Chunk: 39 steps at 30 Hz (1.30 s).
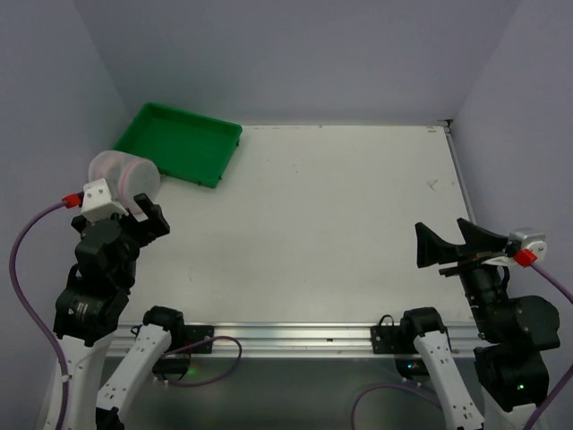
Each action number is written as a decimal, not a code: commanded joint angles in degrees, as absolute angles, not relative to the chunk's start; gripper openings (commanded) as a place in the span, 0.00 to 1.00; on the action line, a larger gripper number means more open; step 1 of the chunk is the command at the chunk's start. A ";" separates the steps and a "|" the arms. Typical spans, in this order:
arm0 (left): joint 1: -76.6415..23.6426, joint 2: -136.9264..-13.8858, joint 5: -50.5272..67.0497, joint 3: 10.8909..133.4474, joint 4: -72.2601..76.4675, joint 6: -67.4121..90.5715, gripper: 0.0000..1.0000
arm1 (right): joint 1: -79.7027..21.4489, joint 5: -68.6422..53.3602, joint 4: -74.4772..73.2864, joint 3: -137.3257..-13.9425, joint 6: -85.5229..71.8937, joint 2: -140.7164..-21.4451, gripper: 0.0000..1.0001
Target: Unzip the laundry bag and remove the bra
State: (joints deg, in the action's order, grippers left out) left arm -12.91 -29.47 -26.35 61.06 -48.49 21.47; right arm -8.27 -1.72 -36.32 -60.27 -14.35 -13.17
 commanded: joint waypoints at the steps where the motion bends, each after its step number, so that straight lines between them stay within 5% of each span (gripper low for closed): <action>1: -13.36 -31.20 -28.30 60.03 -45.53 21.80 1.00 | -8.53 -4.30 -33.75 -59.24 -14.94 -14.24 0.99; 13: -13.27 -50.40 -30.14 54.93 -30.68 21.27 1.00 | -8.53 -12.66 -29.62 -53.53 -20.21 -24.15 0.99; 23: -1.24 -78.18 -31.82 65.82 -24.87 19.68 1.00 | -8.53 -29.44 -22.78 -48.43 -22.32 -32.17 0.99; 39: 6.32 -99.14 -49.22 75.58 -15.65 8.79 1.00 | -8.70 -37.88 -16.44 -41.93 -25.23 -31.82 0.99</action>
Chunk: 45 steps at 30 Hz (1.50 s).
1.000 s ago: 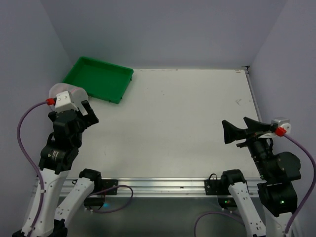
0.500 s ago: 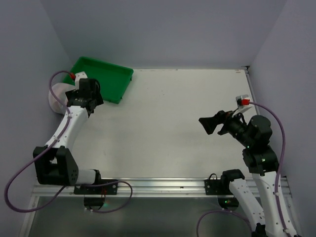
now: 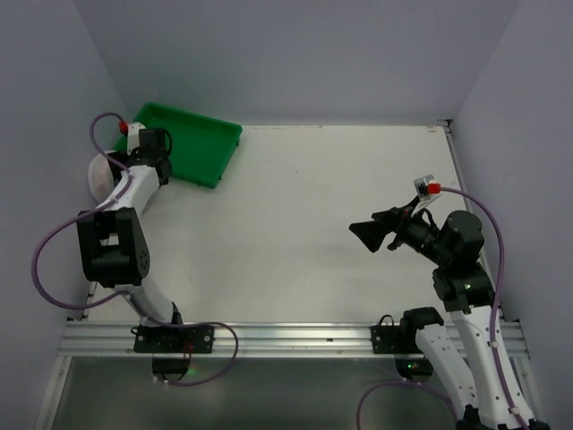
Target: Unzip the laundry bag and remove the bra
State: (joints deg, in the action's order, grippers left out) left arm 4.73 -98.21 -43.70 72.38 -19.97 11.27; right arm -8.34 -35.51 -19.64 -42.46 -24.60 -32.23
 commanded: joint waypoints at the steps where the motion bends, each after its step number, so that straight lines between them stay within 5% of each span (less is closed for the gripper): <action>1: 6.50 -99.92 -49.13 75.76 -15.30 8.53 1.00 | -8.70 -37.97 -16.35 -41.84 -25.22 -31.73 0.99; 5: 6.94 -103.00 -49.39 76.63 -12.22 6.07 0.94 | -8.96 -38.58 -15.91 -41.31 -24.87 -31.47 0.99; 15: 7.03 -105.21 -46.42 79.72 -20.03 10.63 0.09 | -9.32 -38.50 -17.14 -41.92 -23.73 -30.59 0.99; 17: 6.86 -102.49 -44.22 78.40 -22.14 12.30 0.00 | -9.32 -38.50 -17.23 -42.01 -23.82 -30.50 0.99; 23: -2.61 -91.16 -38.33 73.48 -31.28 16.79 0.00 | -9.40 -38.32 -18.19 -42.98 -24.08 -29.71 0.99; 29: -16.15 -82.89 -15.41 73.30 -36.74 23.55 0.00 | -9.40 -36.57 -18.72 -43.15 -24.78 -29.27 0.99; 36: -36.98 -89.71 4.55 82.86 -27.88 28.12 0.00 | -9.40 -33.23 -19.34 -43.42 -25.14 -29.70 0.99; 41: -39.90 -92.02 24.23 75.51 -3.75 36.02 0.00 | -9.40 -29.54 -19.86 -43.59 -26.01 -30.15 0.99; 45: -39.64 -92.89 23.21 68.30 1.85 36.31 0.00 | -9.40 -27.43 -20.21 -42.72 -26.19 -30.41 0.99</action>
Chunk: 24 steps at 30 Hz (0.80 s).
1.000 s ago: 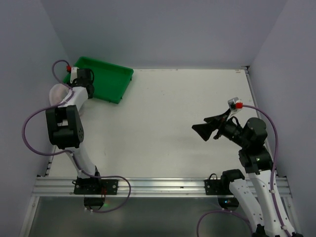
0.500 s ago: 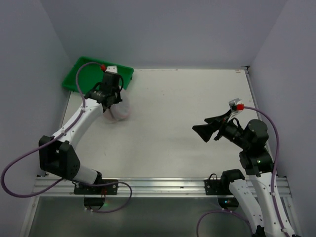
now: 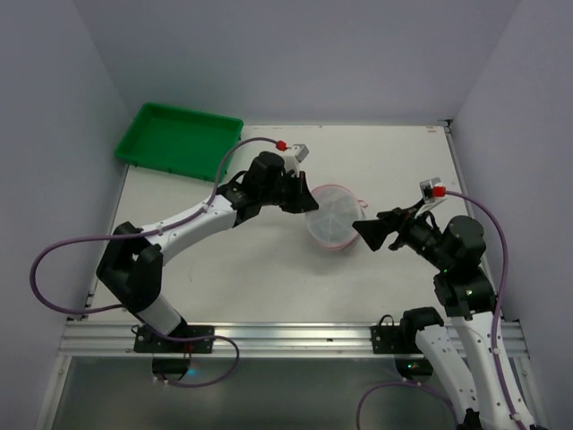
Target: Unzip the laundry bag and remove the bra
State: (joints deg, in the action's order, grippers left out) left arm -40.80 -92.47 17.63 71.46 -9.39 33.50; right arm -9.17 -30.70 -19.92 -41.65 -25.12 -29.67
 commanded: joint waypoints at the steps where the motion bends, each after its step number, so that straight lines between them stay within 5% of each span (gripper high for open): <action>1: -39.46 -93.42 22.42 66.29 1.41 35.69 0.00 | -9.40 -27.07 -19.78 -42.37 -26.10 -30.85 0.99; 11: -36.31 -97.64 20.75 56.60 0.45 29.63 0.10 | -10.45 -22.86 -17.85 -39.38 -27.86 -40.33 0.89; 17: -33.32 -97.21 17.41 56.43 -3.95 26.20 0.14 | -12.04 -17.14 -16.09 -40.34 -28.74 -48.59 0.76; 24: -32.26 -98.17 16.52 56.34 -5.45 23.38 0.15 | -12.92 -15.73 -14.24 -42.10 -29.00 -59.05 0.47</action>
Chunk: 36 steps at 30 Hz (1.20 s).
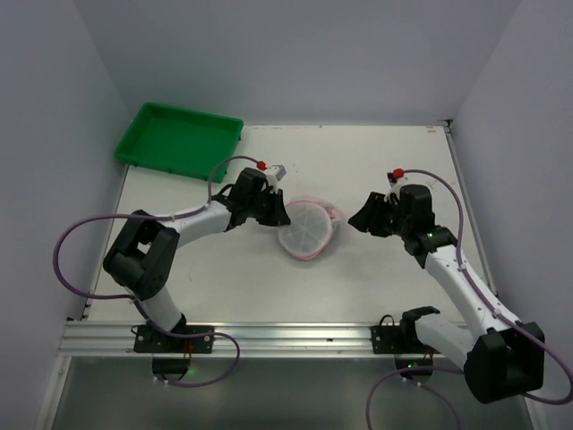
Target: Unzip the laundry bag and remove the bra
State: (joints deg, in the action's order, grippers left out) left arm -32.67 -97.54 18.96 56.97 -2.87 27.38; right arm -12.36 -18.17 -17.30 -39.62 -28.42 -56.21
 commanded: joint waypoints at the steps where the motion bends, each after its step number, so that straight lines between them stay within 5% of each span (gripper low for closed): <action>1: -32.17 -98.09 16.44 56.16 -5.54 23.03 0.15 | -13.09 -16.08 -13.11 -42.27 -29.00 -60.98 0.44; 8: -32.17 -97.12 13.81 58.44 -7.55 15.05 0.16 | -15.29 -15.55 -9.76 -43.85 -29.44 -66.35 0.38; 15: -32.17 -102.55 6.24 73.00 -9.23 1.07 0.21 | -16.96 -13.10 -7.65 -43.95 -31.20 -65.31 0.40; 20: -32.17 -108.63 7.47 84.36 -9.23 -3.69 0.42 | -17.67 -12.40 -7.12 -41.84 -32.96 -62.94 0.40; 23: -32.25 -109.78 3.98 87.88 -9.92 -0.55 0.82 | -17.75 -11.78 -6.94 -40.52 -33.48 -60.91 0.41; 25: -32.17 -107.85 0.63 87.54 -11.16 4.63 0.96 | -17.75 -10.29 -6.86 -39.99 -33.66 -59.69 0.41; 29: -32.26 -100.65 -8.33 81.05 -17.72 26.54 1.00 | -17.75 -8.35 -6.77 -40.69 -33.66 -59.76 0.41; 36: -41.21 -86.76 -6.76 63.12 -12.66 54.21 1.00 | -17.75 -6.94 -6.94 -42.63 -34.28 -60.73 0.41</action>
State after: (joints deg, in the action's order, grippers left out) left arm -36.18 -91.29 -4.49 66.17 -15.18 36.73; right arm -17.58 -9.23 -9.06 -40.38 -33.52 -60.66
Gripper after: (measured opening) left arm 0.997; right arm 0.406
